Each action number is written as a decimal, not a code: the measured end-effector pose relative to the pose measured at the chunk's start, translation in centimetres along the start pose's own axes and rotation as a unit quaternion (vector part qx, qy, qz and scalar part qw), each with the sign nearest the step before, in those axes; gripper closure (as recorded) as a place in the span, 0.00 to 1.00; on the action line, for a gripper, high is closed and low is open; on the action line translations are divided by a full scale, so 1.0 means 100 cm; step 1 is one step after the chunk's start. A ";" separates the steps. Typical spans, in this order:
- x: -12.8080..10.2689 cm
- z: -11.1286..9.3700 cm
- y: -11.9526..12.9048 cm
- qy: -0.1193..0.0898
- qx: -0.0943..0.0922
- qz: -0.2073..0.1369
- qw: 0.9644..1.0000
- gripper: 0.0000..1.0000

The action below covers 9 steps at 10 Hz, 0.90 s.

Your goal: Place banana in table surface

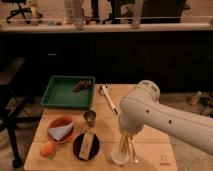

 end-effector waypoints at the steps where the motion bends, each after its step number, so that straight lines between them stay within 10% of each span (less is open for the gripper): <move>1: 0.007 -0.002 0.014 -0.002 -0.002 0.002 1.000 1.00; 9: 0.033 -0.007 0.058 -0.011 0.011 0.011 1.000 1.00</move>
